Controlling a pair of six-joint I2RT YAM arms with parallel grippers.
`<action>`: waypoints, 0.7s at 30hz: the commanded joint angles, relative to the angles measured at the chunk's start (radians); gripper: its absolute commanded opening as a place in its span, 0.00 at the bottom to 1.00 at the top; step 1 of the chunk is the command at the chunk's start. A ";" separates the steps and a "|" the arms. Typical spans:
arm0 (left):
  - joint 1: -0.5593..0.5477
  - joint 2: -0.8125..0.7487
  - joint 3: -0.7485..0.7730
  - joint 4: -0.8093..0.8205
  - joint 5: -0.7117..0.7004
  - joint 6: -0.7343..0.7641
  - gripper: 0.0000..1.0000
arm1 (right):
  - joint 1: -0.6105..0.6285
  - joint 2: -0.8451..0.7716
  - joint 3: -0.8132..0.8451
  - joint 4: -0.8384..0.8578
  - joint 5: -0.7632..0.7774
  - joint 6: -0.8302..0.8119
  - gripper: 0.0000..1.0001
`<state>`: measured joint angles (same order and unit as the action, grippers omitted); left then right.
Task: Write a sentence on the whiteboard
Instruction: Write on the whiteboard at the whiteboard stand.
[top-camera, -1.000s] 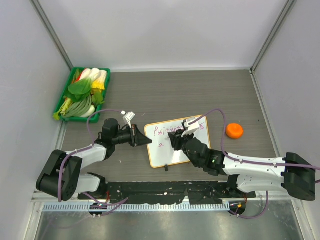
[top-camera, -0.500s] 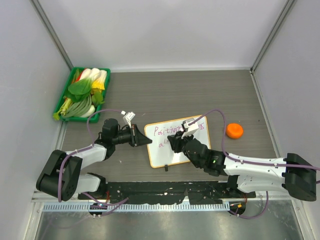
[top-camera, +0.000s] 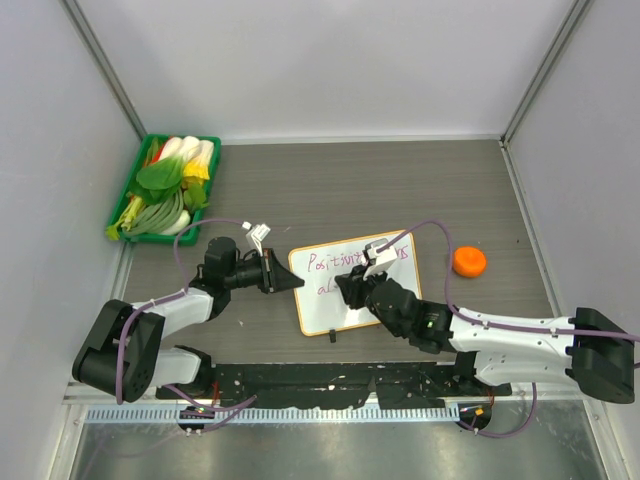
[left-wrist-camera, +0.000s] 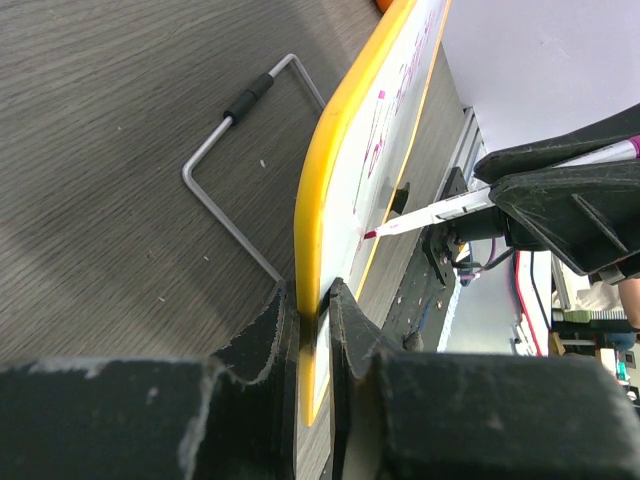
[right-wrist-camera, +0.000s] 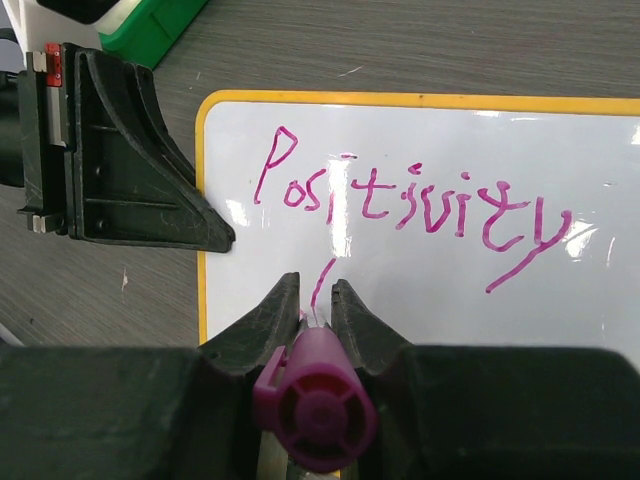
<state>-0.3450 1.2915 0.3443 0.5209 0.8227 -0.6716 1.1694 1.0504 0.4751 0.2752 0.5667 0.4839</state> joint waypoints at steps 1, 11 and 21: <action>0.000 0.017 0.001 -0.065 -0.097 0.072 0.00 | -0.001 -0.026 -0.001 -0.021 0.051 -0.021 0.01; -0.002 0.017 0.001 -0.067 -0.099 0.072 0.00 | -0.001 -0.050 0.039 -0.011 0.079 -0.064 0.01; -0.002 0.015 0.001 -0.068 -0.097 0.072 0.00 | -0.002 -0.061 0.069 0.025 0.133 -0.108 0.00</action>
<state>-0.3450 1.2915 0.3443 0.5209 0.8230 -0.6716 1.1694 1.0054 0.5018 0.2539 0.6365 0.4061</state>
